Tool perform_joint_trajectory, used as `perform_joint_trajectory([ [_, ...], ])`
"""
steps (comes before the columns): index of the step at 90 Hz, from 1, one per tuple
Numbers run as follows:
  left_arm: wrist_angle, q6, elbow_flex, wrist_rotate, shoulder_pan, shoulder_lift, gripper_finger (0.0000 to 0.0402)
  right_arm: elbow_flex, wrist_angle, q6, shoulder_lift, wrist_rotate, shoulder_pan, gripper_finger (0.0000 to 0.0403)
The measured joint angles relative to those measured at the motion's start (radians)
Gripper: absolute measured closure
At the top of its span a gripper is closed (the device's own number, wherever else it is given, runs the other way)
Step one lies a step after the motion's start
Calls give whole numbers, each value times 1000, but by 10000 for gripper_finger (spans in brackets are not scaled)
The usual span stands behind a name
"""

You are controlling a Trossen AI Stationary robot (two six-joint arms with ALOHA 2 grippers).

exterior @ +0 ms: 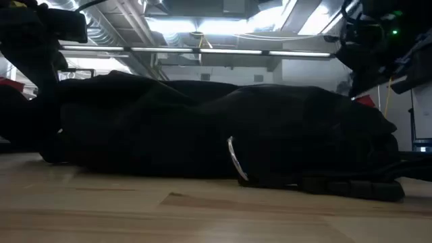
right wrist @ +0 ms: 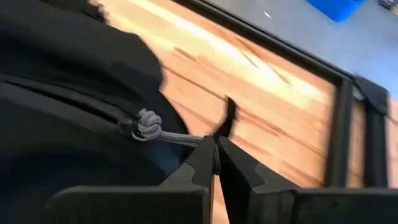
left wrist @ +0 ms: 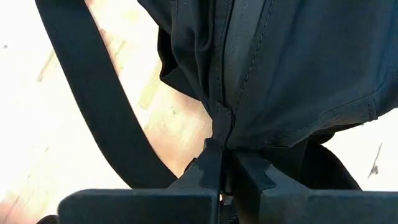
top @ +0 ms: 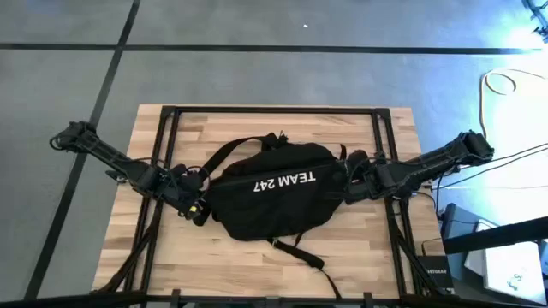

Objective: Unpack backpack
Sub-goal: Open the black bag

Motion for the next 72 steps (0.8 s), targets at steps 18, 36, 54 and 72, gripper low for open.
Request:
perform_joint_trajectory([
  [18,2,0,0,-1,1,0,400,0,-107,95,0,-97,0,403],
  [36,4,1,0,-7,1,0,400,-3,-168,94,0,-190,0,403],
  [54,8,1,0,-13,1,0,400,-84,-136,68,-1,-281,0,403],
  [72,-6,1,0,-11,1,0,400,-115,-49,19,0,-283,0,403],
])
